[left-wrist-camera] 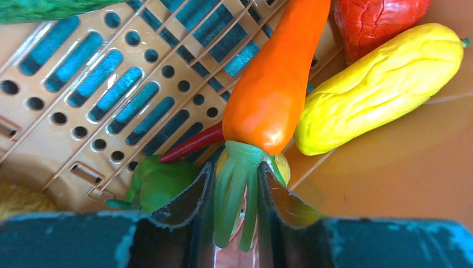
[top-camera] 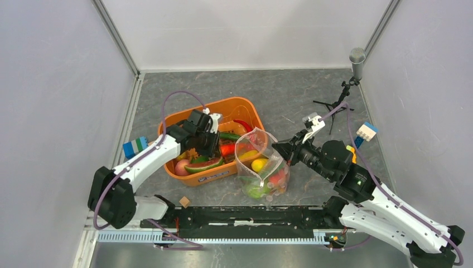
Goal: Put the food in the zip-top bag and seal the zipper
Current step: Pick up the fake vegetable from the bin, then place the fake vegetable in the zipper food storage bag.
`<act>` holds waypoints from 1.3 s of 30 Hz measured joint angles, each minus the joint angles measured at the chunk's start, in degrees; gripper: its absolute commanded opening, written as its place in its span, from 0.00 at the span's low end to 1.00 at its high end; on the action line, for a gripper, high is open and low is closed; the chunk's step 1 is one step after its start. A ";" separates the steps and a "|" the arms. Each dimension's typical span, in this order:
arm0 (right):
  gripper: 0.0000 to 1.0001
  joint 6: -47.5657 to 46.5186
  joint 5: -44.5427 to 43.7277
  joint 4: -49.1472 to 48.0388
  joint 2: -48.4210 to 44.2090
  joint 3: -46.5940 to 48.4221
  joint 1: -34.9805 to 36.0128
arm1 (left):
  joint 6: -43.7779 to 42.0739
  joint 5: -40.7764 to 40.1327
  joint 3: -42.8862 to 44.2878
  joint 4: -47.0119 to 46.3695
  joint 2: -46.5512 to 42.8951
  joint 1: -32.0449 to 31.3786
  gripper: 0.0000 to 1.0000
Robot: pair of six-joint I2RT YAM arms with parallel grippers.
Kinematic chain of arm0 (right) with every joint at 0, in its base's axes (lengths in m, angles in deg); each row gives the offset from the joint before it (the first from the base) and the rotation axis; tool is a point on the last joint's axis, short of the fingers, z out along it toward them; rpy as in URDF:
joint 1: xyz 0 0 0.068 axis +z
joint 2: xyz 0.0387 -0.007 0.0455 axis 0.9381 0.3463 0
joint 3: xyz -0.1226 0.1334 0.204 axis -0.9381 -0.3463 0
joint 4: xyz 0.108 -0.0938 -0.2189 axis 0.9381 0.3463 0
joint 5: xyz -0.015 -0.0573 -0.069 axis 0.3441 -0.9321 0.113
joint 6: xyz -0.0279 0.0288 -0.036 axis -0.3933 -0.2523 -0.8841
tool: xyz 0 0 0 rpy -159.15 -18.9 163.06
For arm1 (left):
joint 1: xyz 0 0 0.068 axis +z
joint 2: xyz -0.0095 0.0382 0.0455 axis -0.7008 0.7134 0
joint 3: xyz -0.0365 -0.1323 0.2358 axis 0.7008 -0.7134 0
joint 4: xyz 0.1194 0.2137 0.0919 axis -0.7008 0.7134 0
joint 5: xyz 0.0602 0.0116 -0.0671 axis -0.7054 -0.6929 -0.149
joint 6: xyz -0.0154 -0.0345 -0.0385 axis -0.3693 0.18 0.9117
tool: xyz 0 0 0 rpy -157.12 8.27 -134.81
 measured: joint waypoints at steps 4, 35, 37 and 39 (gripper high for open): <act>0.00 0.24 -0.46 0.20 -0.50 -0.02 0.00 | 0.02 -2.49 0.20 0.37 -4.81 0.00 0.02; 0.00 1.75 -6.21 -2.56 2.84 -0.96 0.00 | 0.48 8.63 24.70 10.97 -26.93 0.13 0.02; 0.00 1.42 -6.05 -3.82 3.61 -0.94 0.00 | 0.28 11.61 27.26 14.45 -27.04 0.13 0.02; 0.00 1.09 -5.88 -4.17 3.82 -0.70 0.00 | 0.09 14.23 29.64 17.88 -27.12 0.13 0.02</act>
